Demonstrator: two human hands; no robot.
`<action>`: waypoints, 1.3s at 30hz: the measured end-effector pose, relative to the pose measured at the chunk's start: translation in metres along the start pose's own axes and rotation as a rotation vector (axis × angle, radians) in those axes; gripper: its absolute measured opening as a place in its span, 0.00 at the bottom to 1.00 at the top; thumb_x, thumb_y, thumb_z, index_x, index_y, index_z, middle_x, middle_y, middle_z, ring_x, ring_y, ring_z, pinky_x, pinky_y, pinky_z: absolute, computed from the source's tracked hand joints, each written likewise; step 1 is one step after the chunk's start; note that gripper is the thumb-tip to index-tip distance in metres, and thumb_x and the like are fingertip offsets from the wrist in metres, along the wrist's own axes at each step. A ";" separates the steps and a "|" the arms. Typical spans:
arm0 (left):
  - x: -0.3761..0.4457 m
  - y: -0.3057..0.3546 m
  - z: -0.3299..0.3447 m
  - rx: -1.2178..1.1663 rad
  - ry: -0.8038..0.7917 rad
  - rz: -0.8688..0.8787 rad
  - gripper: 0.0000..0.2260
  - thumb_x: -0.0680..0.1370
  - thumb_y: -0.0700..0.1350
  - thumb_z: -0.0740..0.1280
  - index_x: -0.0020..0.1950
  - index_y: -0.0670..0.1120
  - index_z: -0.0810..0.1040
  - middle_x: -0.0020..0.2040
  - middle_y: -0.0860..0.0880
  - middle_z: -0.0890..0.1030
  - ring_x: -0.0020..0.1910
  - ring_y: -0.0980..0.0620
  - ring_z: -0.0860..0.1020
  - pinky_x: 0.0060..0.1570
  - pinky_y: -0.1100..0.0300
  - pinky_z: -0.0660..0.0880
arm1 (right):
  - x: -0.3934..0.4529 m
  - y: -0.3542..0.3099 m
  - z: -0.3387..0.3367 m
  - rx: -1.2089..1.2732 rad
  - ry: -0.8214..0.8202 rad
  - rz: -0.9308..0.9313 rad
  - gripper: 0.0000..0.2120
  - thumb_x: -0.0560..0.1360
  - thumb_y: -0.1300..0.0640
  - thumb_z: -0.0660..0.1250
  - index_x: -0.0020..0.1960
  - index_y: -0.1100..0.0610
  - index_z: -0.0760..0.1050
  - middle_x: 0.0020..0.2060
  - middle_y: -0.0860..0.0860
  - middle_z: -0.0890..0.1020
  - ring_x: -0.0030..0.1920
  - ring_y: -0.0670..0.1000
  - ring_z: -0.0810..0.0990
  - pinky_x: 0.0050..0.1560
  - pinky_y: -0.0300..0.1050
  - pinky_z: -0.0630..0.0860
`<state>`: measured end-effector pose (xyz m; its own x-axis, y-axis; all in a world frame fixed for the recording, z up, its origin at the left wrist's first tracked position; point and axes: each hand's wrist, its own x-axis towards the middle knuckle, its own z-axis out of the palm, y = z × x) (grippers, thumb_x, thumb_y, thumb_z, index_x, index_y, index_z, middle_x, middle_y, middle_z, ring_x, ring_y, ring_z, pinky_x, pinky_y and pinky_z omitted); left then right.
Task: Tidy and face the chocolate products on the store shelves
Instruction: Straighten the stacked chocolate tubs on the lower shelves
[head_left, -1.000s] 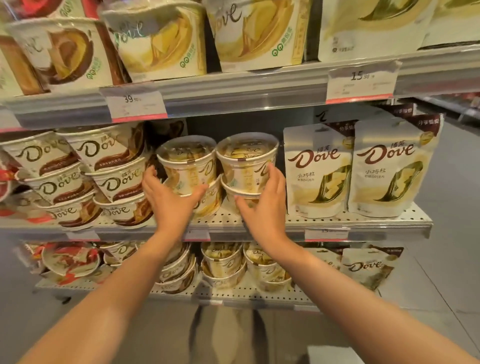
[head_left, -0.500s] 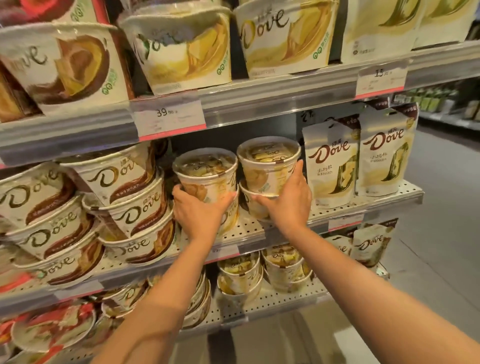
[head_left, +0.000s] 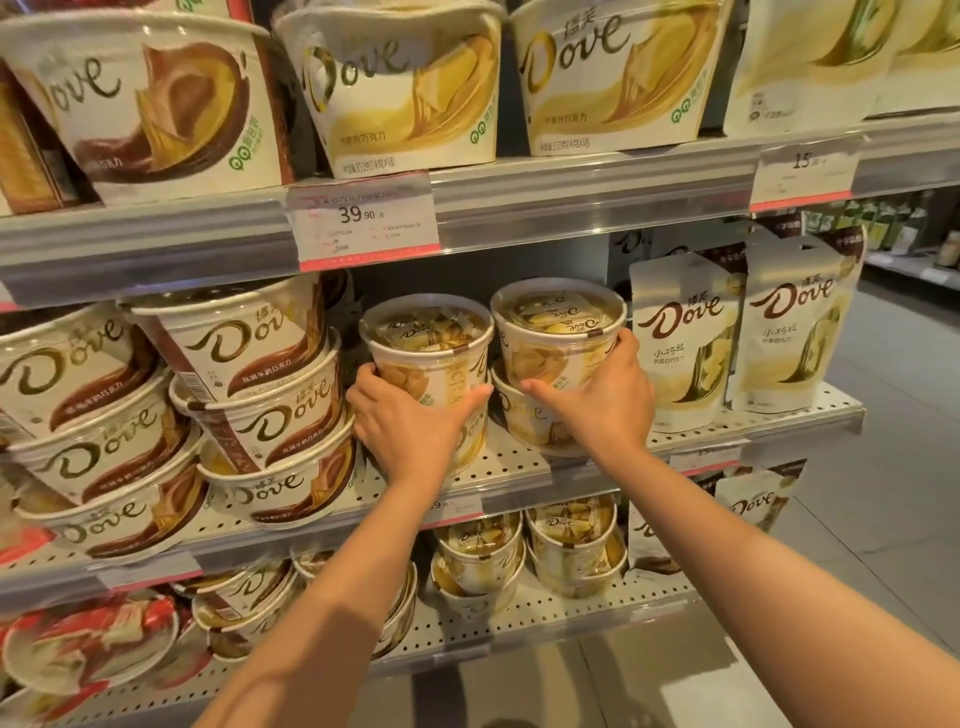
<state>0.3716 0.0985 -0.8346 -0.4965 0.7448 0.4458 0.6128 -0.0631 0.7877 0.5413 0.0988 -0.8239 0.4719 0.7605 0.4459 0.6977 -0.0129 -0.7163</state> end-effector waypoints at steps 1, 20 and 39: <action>0.001 0.001 -0.001 0.007 -0.006 -0.004 0.54 0.55 0.65 0.77 0.70 0.42 0.56 0.67 0.42 0.64 0.68 0.43 0.64 0.67 0.50 0.62 | 0.002 0.001 -0.003 0.005 -0.017 -0.002 0.53 0.54 0.34 0.77 0.69 0.58 0.59 0.60 0.54 0.77 0.61 0.55 0.75 0.62 0.53 0.72; -0.003 0.012 -0.007 0.030 -0.029 -0.082 0.55 0.55 0.65 0.77 0.70 0.41 0.55 0.67 0.41 0.62 0.67 0.43 0.63 0.67 0.50 0.66 | -0.002 0.005 -0.009 0.103 -0.105 -0.031 0.58 0.56 0.36 0.77 0.74 0.58 0.51 0.68 0.57 0.63 0.68 0.57 0.65 0.67 0.51 0.67; -0.007 0.007 0.000 -0.049 0.062 -0.031 0.52 0.56 0.59 0.79 0.69 0.41 0.55 0.67 0.41 0.59 0.68 0.43 0.60 0.69 0.49 0.62 | -0.004 0.009 0.006 0.279 -0.041 -0.024 0.54 0.57 0.43 0.80 0.72 0.59 0.54 0.68 0.55 0.63 0.69 0.54 0.63 0.69 0.49 0.65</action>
<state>0.3793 0.0925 -0.8321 -0.5532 0.7041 0.4452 0.5664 -0.0740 0.8208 0.5427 0.0996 -0.8355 0.4307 0.7844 0.4463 0.5302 0.1802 -0.8285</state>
